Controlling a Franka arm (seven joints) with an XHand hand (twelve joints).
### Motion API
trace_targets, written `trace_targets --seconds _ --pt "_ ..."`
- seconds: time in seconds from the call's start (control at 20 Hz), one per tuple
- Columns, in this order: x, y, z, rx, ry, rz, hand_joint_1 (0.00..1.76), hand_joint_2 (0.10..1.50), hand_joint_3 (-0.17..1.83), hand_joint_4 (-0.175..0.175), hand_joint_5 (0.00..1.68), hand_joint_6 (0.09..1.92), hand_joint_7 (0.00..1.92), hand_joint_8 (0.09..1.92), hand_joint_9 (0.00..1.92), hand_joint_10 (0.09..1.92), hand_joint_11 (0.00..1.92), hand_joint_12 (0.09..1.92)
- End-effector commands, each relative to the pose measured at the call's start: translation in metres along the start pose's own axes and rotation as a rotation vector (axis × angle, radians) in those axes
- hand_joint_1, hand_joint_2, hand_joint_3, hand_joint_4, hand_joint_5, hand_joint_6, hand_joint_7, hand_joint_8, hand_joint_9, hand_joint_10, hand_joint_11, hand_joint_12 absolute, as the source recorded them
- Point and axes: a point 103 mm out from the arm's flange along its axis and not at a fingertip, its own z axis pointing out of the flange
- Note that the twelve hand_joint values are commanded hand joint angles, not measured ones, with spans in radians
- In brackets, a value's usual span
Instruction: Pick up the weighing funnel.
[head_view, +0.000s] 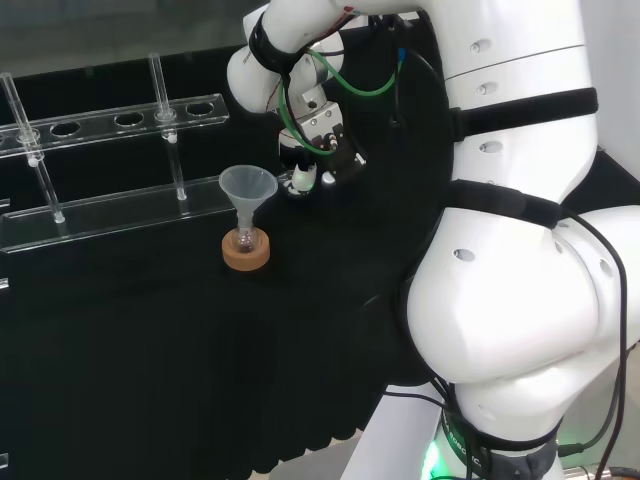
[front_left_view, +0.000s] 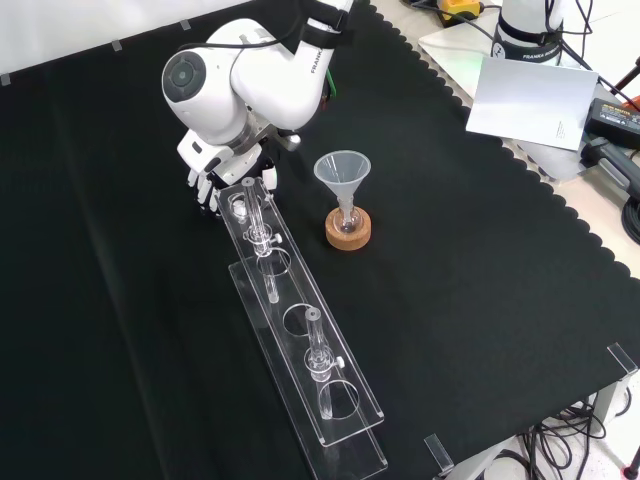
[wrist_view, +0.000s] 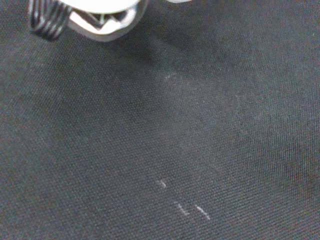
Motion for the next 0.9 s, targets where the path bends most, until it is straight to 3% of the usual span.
trace_targets --seconds 0.05,0.25,0.45,0.9 --pt "0.003 0.0 0.001 -0.007 -0.031 0.019 1.09 0.73 0.49 0.157 1.2 0.64 0.67 0.68 0.91 0.45 0.69 1.16" --pt "0.001 -0.003 -0.003 -0.03 -0.039 0.031 1.13 0.66 0.61 0.175 1.32 0.56 0.77 0.65 1.04 0.38 0.84 1.04" --pt "-0.005 -0.009 -0.01 -0.06 -0.025 0.031 1.14 0.66 0.6 0.175 1.36 0.49 0.8 0.65 1.12 0.31 0.95 0.96" --pt "-0.025 -0.03 -0.034 -0.103 0.016 0.05 1.14 0.66 0.58 0.175 1.37 0.45 0.8 0.65 1.16 0.26 1.0 0.92"
